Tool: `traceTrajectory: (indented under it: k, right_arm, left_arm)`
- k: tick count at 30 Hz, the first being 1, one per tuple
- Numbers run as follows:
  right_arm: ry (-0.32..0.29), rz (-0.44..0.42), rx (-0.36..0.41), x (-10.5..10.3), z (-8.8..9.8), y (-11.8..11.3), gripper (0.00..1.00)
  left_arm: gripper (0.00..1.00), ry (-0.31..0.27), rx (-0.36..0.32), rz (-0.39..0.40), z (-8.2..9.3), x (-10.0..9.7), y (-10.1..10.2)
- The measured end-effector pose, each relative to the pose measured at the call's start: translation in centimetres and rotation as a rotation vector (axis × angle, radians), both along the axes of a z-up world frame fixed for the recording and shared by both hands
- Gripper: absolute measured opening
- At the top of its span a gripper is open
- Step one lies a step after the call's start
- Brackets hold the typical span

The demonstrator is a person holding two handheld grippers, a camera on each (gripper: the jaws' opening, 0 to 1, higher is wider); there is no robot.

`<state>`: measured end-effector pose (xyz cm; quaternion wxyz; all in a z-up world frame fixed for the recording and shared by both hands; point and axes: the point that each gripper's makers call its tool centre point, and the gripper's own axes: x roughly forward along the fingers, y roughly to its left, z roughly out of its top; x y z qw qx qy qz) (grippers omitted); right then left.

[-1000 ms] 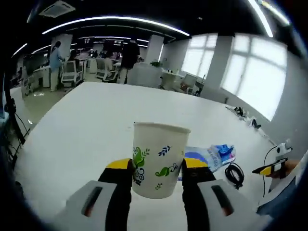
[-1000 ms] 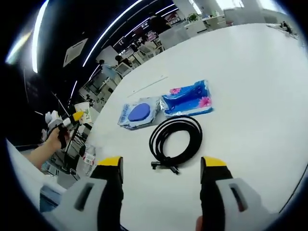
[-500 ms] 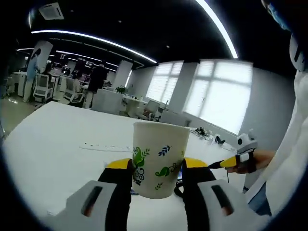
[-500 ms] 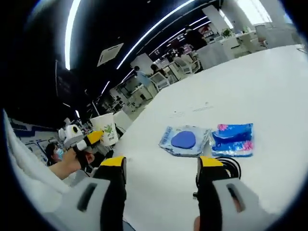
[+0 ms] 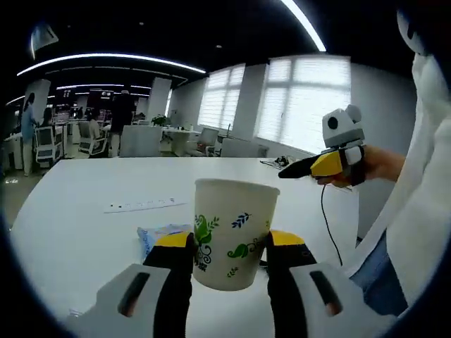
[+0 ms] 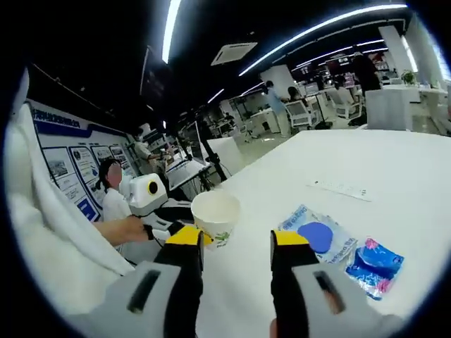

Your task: Arrange the tabletop items into an orderly group along one side of the table until the central work area is clear of visible clutter.

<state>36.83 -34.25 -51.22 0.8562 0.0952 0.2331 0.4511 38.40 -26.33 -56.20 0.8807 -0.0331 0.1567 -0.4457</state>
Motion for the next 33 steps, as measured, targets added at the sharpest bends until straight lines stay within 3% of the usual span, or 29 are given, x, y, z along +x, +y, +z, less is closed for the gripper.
traceTrajectory:
  k: [8, 15, 21, 25, 28, 33]
  right_arm:
    - [0.016, 0.157, -0.07, -0.8, -0.8, 3.9, 0.31]
    - [0.034, 0.244, -0.111, -1.5, -1.6, 6.3, 0.25]
    - [0.045, 0.251, -0.139, -1.2, -2.2, 6.9, 0.16]
    - [0.057, 0.264, -0.137, -1.2, -2.4, 6.9, 0.02]
    - [0.1, 0.27, -0.129, -1.5, -2.6, 7.0, 0.0]
    - [0.039, 0.339, -0.183, -2.3, -2.9, 7.2, 0.0]
  left_arm:
    - [0.4, -0.012, 0.065, -0.047, -0.7, -1.0, -0.9]
    - [0.4, -0.035, 0.107, -0.075, -0.7, -1.4, -1.1]
    - [0.4, -0.061, 0.134, -0.097, -0.7, -1.5, -1.2]
    - [0.4, -0.066, 0.144, -0.11, -0.9, -1.6, -1.4]
    - [0.4, -0.068, 0.154, -0.128, -1.2, -1.6, -1.7]
    - [0.4, -0.055, 0.158, -0.163, -1.5, -1.9, -2.0]
